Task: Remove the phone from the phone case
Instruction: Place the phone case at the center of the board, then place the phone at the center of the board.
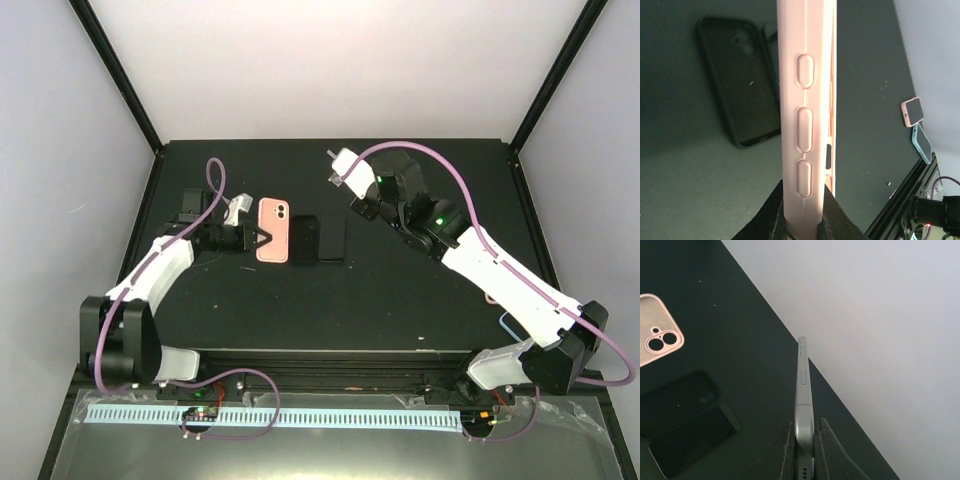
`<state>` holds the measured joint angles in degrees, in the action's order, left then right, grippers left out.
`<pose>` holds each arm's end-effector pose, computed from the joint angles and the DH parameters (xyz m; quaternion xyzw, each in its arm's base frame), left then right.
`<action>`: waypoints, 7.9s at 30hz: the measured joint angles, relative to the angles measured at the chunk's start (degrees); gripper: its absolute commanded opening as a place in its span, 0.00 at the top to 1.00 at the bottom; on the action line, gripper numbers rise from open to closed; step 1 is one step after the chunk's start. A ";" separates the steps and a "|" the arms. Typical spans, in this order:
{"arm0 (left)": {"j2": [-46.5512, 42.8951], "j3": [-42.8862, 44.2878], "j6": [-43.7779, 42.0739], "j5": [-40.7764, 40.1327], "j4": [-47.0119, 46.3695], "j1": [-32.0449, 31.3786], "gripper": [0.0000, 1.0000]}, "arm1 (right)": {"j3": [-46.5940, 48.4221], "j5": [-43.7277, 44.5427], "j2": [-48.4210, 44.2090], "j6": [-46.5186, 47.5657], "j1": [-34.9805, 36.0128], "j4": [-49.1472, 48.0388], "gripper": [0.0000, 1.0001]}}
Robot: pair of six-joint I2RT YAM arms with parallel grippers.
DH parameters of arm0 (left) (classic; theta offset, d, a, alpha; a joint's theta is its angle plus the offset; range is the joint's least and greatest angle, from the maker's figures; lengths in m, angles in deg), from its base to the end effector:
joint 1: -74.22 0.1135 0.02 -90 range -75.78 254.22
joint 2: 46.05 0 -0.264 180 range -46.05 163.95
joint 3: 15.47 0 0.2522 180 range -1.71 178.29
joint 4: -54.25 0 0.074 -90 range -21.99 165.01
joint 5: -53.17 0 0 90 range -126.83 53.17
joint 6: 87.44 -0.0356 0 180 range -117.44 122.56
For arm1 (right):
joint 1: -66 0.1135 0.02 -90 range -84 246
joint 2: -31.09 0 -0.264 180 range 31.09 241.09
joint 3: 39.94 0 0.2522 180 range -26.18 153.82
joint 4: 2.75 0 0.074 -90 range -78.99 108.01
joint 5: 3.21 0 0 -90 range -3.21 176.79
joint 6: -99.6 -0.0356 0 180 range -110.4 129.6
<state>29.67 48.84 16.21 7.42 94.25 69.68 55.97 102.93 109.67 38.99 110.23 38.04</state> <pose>0.2614 -0.0457 0.2417 0.0546 0.8815 -0.3994 0.2461 0.2274 0.2076 0.4043 -0.4343 0.7089 -0.0462 0.5538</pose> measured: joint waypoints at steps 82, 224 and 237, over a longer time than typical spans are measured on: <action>25.59 10.82 0.28 -16.50 1.44 3.52 0.37 | -2.19 -3.28 -0.98 -0.76 -0.57 1.86 0.99; -4.92 9.35 15.87 24.35 -32.94 -15.50 0.98 | -7.39 -71.47 -1.66 -45.46 -13.20 -10.36 0.87; -5.27 10.95 13.88 21.90 -30.95 -15.43 0.28 | -9.33 -73.66 -1.68 -48.87 -13.92 -12.85 0.99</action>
<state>24.40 59.79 30.09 29.32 63.30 54.25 46.64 29.27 107.99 -9.88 96.30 25.19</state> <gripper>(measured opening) 0.512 0.091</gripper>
